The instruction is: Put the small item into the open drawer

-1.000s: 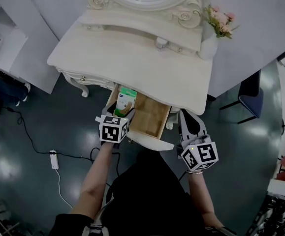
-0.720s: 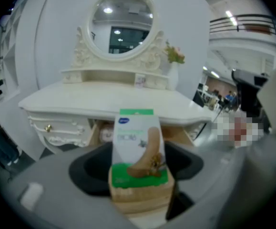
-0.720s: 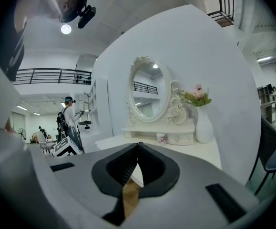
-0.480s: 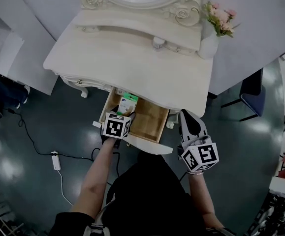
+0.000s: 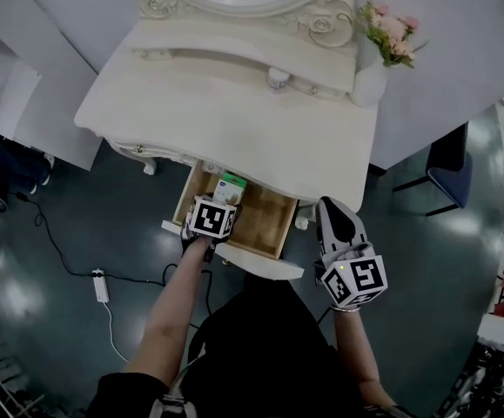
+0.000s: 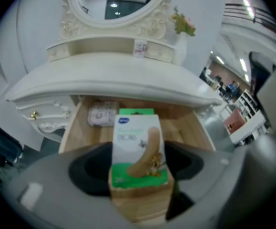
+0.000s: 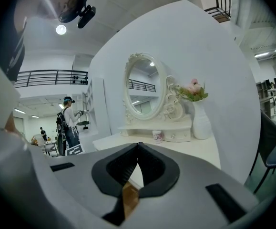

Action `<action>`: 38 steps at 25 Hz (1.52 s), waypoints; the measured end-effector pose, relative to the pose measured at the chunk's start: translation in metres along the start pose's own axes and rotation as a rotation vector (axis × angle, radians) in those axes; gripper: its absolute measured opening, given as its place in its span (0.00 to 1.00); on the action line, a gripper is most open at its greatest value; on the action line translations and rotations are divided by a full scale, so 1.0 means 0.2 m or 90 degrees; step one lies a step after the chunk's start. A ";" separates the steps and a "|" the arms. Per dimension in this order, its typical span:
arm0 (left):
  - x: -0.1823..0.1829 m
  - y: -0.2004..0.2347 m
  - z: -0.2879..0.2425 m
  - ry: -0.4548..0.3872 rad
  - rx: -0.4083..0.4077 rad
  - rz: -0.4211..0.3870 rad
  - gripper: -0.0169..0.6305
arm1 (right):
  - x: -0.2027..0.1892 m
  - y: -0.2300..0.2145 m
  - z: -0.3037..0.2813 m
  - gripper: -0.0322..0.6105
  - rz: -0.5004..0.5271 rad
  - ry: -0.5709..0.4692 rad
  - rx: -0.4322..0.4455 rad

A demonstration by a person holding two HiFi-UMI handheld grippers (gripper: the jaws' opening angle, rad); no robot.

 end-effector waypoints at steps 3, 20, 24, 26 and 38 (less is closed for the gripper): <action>0.00 0.02 -0.06 0.026 0.006 0.008 0.56 | -0.01 -0.02 0.00 0.05 -0.004 0.004 -0.001; 0.01 0.07 -0.31 0.115 -0.008 0.043 0.56 | -0.04 -0.09 -0.02 0.05 -0.010 0.025 -0.008; 0.00 0.07 -0.35 0.132 -0.006 0.048 0.56 | -0.04 -0.10 -0.03 0.05 -0.012 0.028 -0.008; -0.01 0.07 -0.36 0.139 -0.006 0.049 0.56 | -0.04 -0.10 -0.04 0.05 -0.011 0.029 -0.009; -0.01 0.08 -0.38 0.143 -0.006 0.043 0.58 | -0.03 -0.11 -0.05 0.05 -0.012 0.029 0.001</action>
Point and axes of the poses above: the fingertips, and each gripper's own axes: z backward along the fingers, y to its left, x out of its top, the point moved 9 cm from there along z, backward along the fingers, and after that the axes turned 7 degrees about -x, right-handed, at the moved point
